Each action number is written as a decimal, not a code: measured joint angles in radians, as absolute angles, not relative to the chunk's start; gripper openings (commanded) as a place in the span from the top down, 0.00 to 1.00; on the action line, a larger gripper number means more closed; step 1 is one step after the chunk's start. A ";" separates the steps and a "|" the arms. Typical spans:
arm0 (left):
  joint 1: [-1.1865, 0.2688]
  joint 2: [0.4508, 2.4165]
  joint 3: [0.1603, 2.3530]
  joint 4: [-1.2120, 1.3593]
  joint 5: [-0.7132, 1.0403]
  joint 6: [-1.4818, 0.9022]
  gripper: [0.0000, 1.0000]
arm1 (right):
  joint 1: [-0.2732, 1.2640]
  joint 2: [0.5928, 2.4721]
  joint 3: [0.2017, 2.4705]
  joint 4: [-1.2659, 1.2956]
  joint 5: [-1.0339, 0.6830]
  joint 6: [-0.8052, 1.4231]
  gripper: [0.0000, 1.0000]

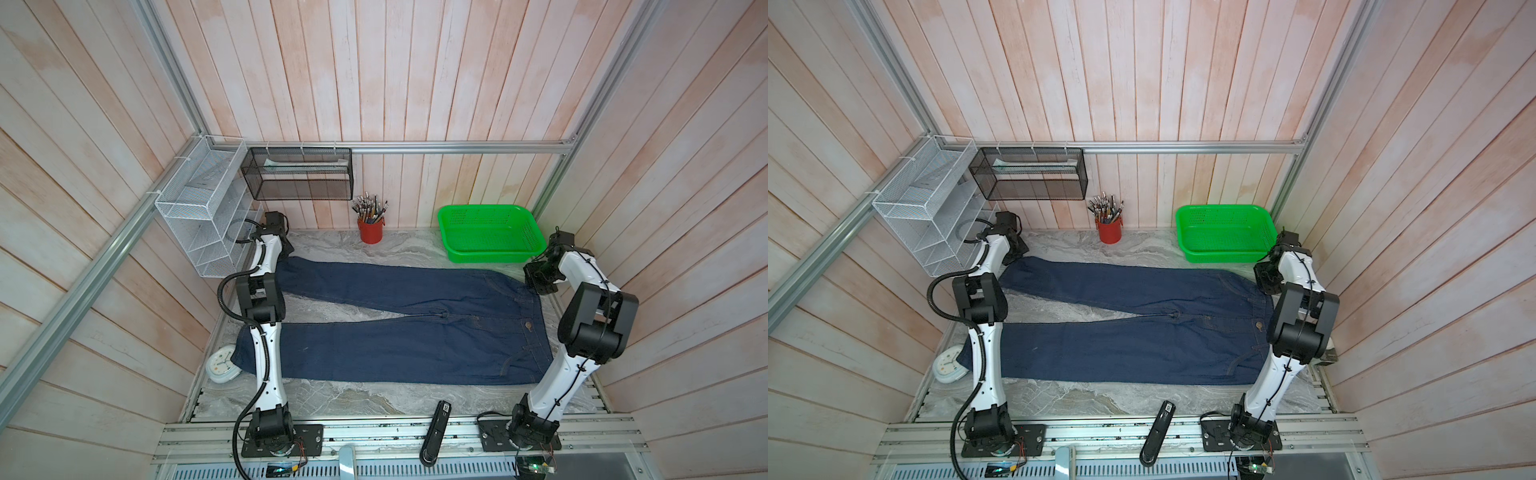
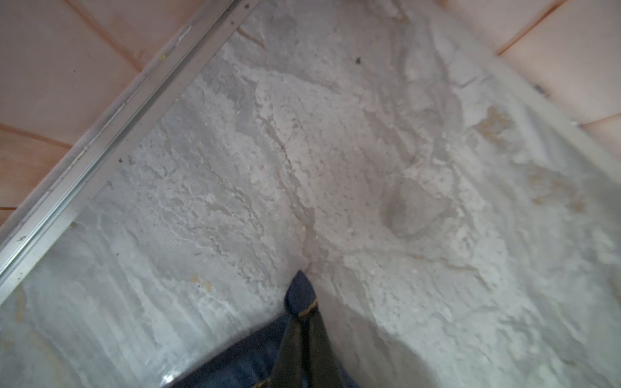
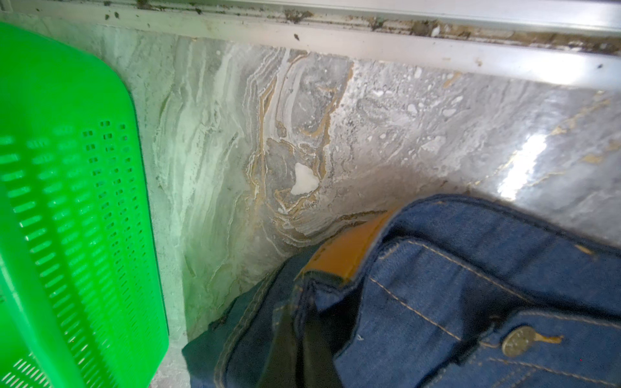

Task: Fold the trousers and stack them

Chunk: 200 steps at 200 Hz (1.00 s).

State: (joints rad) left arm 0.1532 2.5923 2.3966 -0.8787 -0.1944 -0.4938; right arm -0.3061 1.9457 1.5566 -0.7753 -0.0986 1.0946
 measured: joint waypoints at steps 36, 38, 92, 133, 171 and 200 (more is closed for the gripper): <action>0.138 2.339 2.098 -0.792 -0.141 -0.511 1.00 | -0.308 1.843 1.486 -0.718 -0.131 1.072 1.00; 0.137 2.321 2.080 -0.787 -0.138 -0.512 1.00 | -0.309 1.833 1.480 -0.715 -0.133 1.072 1.00; 0.129 1.912 1.613 -0.600 -0.072 -0.520 1.00 | -0.360 1.604 1.267 -0.620 -0.204 1.036 1.00; 0.152 1.710 1.383 -0.525 -0.033 -0.520 1.00 | -0.434 1.455 1.116 -0.574 -0.268 0.992 1.00; 0.207 1.512 1.203 -0.492 -0.022 -0.520 1.00 | -0.513 1.343 0.993 -0.544 -0.326 0.948 1.00; 0.276 1.327 1.082 -0.471 0.019 -0.524 1.00 | -0.590 1.280 0.922 -0.546 -0.371 0.914 1.00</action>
State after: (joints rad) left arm 0.2756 1.3273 1.0824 -0.4709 0.0193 -0.5236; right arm -0.5903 1.2804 0.9218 -0.5461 -0.3710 0.9142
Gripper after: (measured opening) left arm 0.050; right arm 0.049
